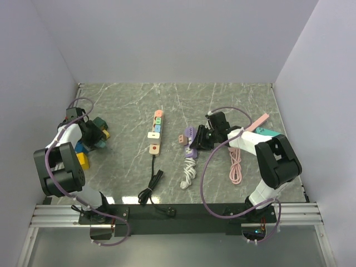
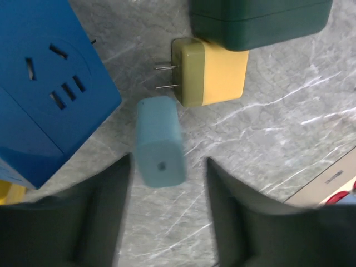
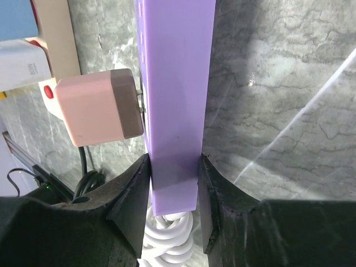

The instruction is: Pull the plug off the socket

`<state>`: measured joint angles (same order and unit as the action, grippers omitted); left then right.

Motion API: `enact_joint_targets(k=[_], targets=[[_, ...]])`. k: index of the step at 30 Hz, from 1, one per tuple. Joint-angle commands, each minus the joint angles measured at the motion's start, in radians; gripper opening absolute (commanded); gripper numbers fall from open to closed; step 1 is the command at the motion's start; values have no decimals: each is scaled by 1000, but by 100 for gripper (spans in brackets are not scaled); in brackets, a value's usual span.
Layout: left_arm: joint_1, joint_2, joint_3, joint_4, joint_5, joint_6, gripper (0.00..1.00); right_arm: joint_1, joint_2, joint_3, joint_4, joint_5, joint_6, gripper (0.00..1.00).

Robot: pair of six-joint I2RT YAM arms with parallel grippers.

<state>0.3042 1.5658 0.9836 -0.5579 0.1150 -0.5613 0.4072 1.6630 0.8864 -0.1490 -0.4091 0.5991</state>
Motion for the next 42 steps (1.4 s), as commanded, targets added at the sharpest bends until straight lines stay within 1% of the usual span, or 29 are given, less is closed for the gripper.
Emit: enact_joint_targets(k=[1, 2, 3, 4, 5, 6, 8, 9, 11, 12, 14, 15, 16, 17, 18, 20, 21, 23, 24, 30, 35, 38, 41, 42], targets=[[1, -44, 4, 13, 0, -17, 66, -2, -35, 34, -90, 21, -47, 0], [-2, -62, 3, 15, 15, -18, 71, -1, -37, 40, -101, 20, -51, 0], [-5, -99, 1, 9, 14, -19, 81, -1, -36, 43, -104, 20, -53, 0], [-22, -118, 1, 4, 5, -19, 89, 2, -34, 51, -107, 15, -55, 0], [-33, -134, 7, -22, -17, -19, 92, 4, -34, 54, -112, 13, -55, 0], [-49, -166, 10, -31, -37, -19, 94, 7, -31, 59, -112, 10, -56, 0], [-77, -211, 7, -37, -26, -25, 95, 15, -26, 69, -119, 3, -56, 0], [-129, -267, 1, -16, 10, -25, 97, 19, -22, 74, -121, 0, -56, 0], [-207, -318, -13, 13, 44, -31, 98, 30, -14, 85, -132, -4, -59, 0], [-294, -352, -22, 56, 101, -44, 98, 33, -8, 89, -135, -5, -58, 0], [-391, -371, -31, 105, 153, -74, 98, 33, -8, 86, -130, -14, -53, 0], [-483, -374, -36, 137, 172, -93, 98, 36, -3, 88, -130, -14, -51, 0], [-526, -369, -40, 192, 202, -132, 98, 36, -2, 86, -132, -14, -51, 0], [-568, -362, -36, 216, 201, -149, 98, 38, 0, 89, -133, -16, -51, 0], [-650, -337, -28, 231, 196, -163, 98, 38, -2, 88, -135, -14, -53, 0], [-726, -299, -5, 271, 166, -181, 98, 39, -6, 80, -129, -13, -47, 0], [-784, -249, 6, 277, 154, -184, 99, 38, -9, 77, -127, -13, -47, 0], [-830, -189, 33, 302, 147, -196, 99, 42, -9, 77, -124, -16, -42, 0], [-871, -134, 46, 308, 137, -196, 99, 42, -9, 75, -123, -17, -39, 0], [-956, 43, 102, 389, 129, -213, 99, 50, -14, 66, -101, -20, -24, 0], [-982, 151, 170, 388, 86, -206, 99, 54, -16, 60, -89, -27, -18, 0], [-984, 197, 176, 394, 49, -198, 97, 55, -17, 59, -86, -31, -18, 0], [-982, 240, 176, 403, 54, -183, 84, 56, -19, 59, -86, -39, -19, 0], [-984, 256, 176, 409, 63, -175, 75, 55, -20, 59, -84, -42, -21, 0]])
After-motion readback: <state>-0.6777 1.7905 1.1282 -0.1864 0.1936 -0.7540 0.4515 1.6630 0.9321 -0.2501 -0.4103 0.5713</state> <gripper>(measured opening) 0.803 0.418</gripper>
